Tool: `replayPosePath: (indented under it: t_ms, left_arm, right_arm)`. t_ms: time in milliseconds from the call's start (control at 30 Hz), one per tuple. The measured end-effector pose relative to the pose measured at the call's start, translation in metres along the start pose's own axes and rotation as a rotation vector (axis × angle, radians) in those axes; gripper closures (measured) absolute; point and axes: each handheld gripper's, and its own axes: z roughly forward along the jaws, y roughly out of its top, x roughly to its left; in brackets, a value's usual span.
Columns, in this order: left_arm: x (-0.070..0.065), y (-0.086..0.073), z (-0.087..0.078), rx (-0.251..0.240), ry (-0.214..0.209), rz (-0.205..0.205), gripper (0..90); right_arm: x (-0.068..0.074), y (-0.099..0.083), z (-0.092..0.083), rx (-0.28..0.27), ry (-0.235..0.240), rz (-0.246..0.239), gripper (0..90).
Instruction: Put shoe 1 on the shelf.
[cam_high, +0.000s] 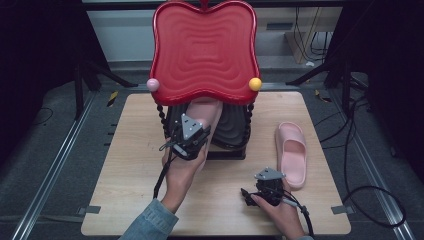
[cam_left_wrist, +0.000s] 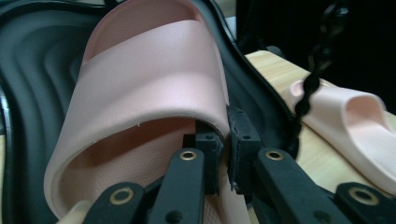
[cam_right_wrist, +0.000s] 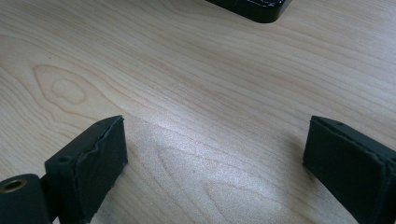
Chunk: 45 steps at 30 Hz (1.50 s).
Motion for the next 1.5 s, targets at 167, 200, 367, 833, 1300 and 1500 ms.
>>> replayPosePath:
  t_ms: [167,200,367,833,1300,1500]
  left_arm:
    - [0.007,-0.003,0.007,-0.002,0.05,-0.01,84.0]
    - [0.008,-0.003,0.008,-0.003,0.057,-0.011,83.9]
    - [0.015,-0.006,0.014,-0.002,0.107,-0.01,84.0]
    - [0.028,-0.008,0.029,0.033,0.12,-0.076,83.7]
    - [0.033,-0.004,0.033,0.096,0.051,-0.091,78.8]
    - [0.036,-0.003,0.034,0.127,0.02,-0.106,74.0]
  right_arm:
    - [0.0,0.0,0.0,0.002,0.004,0.002,6.6]
    - [0.0,0.0,0.0,0.001,0.004,0.002,6.6]
    - [0.0,0.0,0.0,0.0,0.003,-0.002,6.6]
    - [0.0,0.0,0.0,0.001,0.004,-0.003,6.6]
    - [0.0,0.0,-0.001,0.002,0.005,-0.004,6.6]
    - [0.0,0.0,-0.001,0.002,0.004,-0.004,6.6]
